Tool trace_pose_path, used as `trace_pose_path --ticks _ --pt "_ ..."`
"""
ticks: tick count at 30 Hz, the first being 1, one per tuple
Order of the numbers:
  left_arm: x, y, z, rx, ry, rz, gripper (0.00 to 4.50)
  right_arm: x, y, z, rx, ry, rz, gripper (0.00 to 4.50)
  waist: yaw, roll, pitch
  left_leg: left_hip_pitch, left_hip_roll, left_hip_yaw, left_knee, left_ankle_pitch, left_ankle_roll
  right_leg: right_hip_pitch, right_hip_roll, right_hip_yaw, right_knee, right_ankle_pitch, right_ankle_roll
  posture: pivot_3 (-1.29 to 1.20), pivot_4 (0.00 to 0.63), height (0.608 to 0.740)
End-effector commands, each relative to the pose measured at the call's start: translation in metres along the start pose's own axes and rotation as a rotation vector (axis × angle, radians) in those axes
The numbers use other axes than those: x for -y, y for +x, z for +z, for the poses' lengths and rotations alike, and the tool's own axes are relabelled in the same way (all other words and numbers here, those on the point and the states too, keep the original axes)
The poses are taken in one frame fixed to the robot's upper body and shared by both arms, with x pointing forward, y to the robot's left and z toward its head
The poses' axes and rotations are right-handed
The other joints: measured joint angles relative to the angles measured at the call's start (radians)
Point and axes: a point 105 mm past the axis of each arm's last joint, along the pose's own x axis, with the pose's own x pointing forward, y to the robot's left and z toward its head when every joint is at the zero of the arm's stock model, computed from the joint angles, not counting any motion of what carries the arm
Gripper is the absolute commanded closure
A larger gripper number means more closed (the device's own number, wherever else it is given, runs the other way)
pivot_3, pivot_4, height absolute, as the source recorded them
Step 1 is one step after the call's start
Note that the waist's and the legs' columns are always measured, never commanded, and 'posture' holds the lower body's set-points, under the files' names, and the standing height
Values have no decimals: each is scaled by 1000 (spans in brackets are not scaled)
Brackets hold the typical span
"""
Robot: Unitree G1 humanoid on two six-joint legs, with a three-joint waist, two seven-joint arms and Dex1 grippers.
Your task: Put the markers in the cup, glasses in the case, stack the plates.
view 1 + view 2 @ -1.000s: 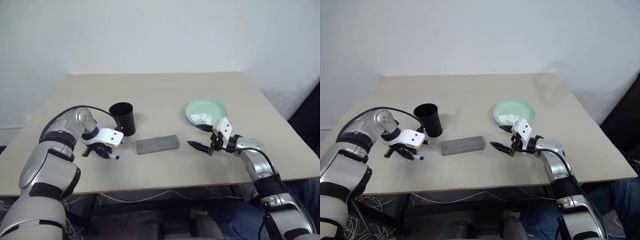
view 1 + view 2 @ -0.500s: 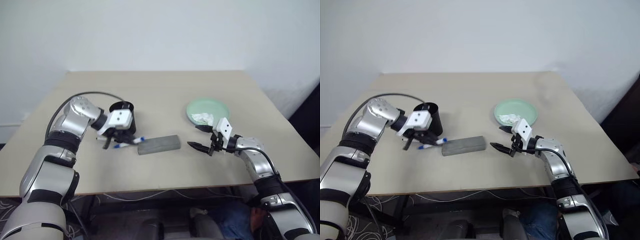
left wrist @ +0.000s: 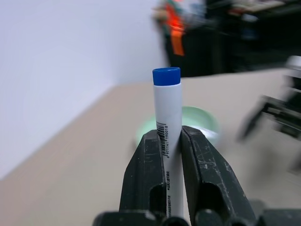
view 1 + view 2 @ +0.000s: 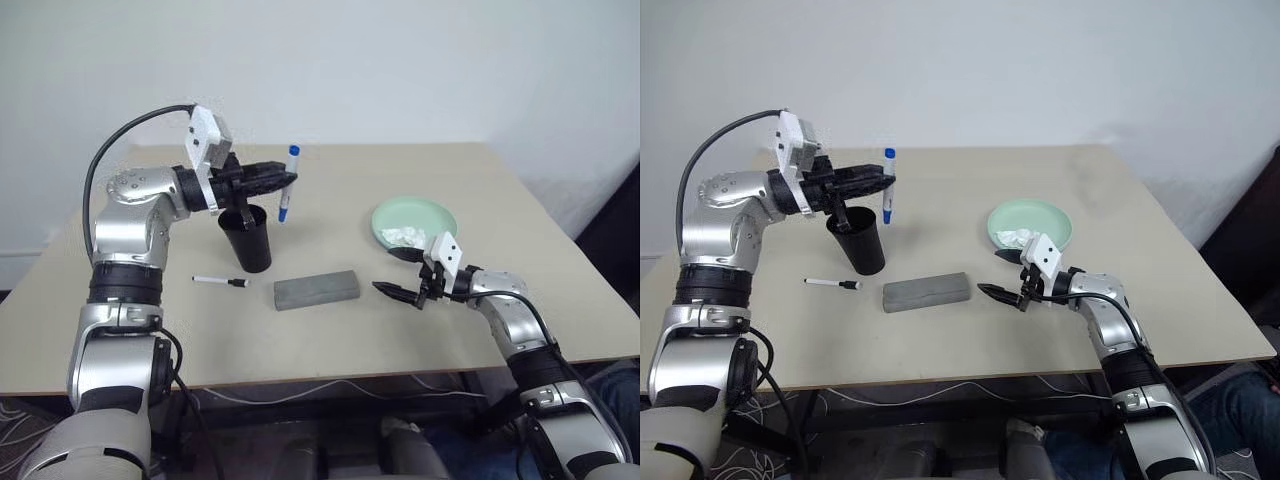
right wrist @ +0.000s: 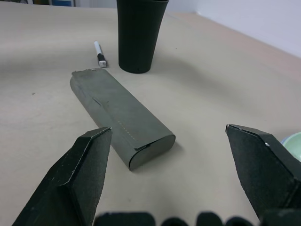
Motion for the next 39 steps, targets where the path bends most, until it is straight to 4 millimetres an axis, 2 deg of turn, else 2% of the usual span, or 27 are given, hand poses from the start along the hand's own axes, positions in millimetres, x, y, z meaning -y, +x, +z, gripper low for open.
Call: trace_pose_path --ticks 1,5,12,21,27,38,39 --pt "-22 -8 17 104 54 207 4404 6 1 17 39 -48 1 301 1 0 0 0 0 0 0 0 0 0 0 0 0 0 0 0 0 720" --pt "-35 -16 6 111 83 360 4404 4 0 18 36 -48 11 301 1 0 0 -1 -1 0 -1 0 -1 -1 -1 0 -1 0 0 0 0 720" --pt "-40 -29 -20 84 84 509 4404 4 1 19 26 -47 30 301 0 0 0 0 -1 1 -1 0 -1 -1 -1 0 0 1 0 0 0 720" --pt "-37 -30 -52 43 71 548 4404 1 8 23 31 -49 64 301 1 0 0 -1 -1 1 -1 0 -2 -1 -1 -1 -1 1 0 0 0 720" --pt "-37 -31 -59 49 52 558 4404 -1 10 23 34 -50 71 301 1 0 0 -1 -1 1 -1 -1 -2 -1 -1 -1 -1 1 0 0 0 720" --pt "-33 -26 -62 60 12 540 663 -6 9 23 39 -45 75 301 1 0 0 -1 -1 1 -1 -1 -2 -1 -2 -1 -1 1 0 0 0 720" --pt "-33 -26 -61 61 13 539 663 -6 9 23 39 -45 74 301 1 0 0 -1 -1 1 -1 -1 -2 -1 -2 -1 -1 1 0 0 0 720"
